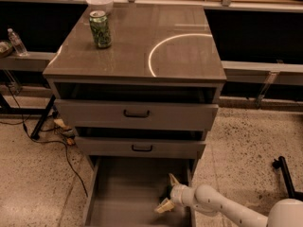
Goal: Place sponge into bottom drawer
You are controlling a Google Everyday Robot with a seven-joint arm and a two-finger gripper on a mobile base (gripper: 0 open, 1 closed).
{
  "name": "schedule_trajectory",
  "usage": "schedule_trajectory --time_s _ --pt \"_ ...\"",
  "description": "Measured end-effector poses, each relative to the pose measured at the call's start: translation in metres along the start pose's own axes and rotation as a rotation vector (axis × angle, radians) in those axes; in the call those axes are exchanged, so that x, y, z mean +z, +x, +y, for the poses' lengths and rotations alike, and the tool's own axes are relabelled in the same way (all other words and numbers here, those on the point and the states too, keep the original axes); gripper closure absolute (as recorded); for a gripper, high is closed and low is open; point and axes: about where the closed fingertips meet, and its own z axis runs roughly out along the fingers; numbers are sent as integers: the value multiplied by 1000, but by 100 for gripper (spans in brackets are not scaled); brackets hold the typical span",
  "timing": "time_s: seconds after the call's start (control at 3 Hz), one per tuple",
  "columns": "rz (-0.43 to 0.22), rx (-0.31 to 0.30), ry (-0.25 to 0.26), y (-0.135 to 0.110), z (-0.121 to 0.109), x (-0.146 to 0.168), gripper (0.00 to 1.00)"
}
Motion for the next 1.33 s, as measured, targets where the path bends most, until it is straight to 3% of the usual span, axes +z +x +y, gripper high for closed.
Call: schedule_trajectory --time_s 0.67,1.0,1.33 --pt "97 -88 298 1 -51 -176 0" --pt "160 -157 425 -22 -61 -245 0" --pt "165 -171 431 -28 -64 -248 0"
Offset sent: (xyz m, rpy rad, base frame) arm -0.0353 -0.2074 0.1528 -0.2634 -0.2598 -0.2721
